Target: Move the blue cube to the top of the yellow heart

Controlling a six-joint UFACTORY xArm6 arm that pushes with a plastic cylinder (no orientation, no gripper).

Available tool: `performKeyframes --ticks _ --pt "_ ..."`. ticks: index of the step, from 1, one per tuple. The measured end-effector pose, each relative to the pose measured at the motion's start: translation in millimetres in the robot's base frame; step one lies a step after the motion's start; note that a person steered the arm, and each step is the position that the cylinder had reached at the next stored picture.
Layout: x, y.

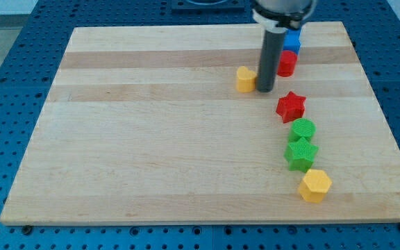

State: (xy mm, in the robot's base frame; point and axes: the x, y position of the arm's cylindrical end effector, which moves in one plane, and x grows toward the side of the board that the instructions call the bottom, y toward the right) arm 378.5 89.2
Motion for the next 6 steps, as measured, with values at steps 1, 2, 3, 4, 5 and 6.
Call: performKeyframes --ticks 1,2,3,4,5,6 --pt "-15 -32" --pt "-11 -27" --pt "-8 29" --pt "-7 123" --pt "-58 147" --pt "-115 125"
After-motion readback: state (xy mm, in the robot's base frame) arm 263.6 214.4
